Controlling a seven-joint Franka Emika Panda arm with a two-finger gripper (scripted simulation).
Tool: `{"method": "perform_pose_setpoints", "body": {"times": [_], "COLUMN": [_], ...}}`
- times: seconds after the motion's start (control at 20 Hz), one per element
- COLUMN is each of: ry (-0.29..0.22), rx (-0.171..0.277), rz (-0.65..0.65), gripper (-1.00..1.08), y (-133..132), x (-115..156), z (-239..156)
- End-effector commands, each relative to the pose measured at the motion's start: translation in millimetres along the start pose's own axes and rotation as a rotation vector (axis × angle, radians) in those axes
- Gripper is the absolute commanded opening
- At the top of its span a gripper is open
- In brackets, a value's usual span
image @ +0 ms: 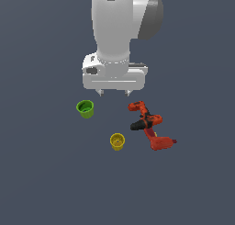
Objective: Pick up a designated object from a clutter of objects.
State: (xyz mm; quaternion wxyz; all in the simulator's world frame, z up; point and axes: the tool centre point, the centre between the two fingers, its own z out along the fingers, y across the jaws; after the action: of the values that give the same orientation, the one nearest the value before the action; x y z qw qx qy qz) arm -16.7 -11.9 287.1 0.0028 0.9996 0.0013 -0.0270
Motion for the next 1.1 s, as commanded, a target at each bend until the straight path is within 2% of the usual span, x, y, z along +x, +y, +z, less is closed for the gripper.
{"method": "perform_pose_setpoints", "body": {"times": [0.0,0.45,1.05], "ry": [0.000,0.009,0.012], "rx": [0.000,0.028,0.028], "rz": [0.000,0.000,0.056], "gripper": [1.00,1.00,1.00], "y": [0.0,-17.1,-16.9], "x": [0.0,0.1,11.1], "z": [0.0,-10.9,2.7]}}
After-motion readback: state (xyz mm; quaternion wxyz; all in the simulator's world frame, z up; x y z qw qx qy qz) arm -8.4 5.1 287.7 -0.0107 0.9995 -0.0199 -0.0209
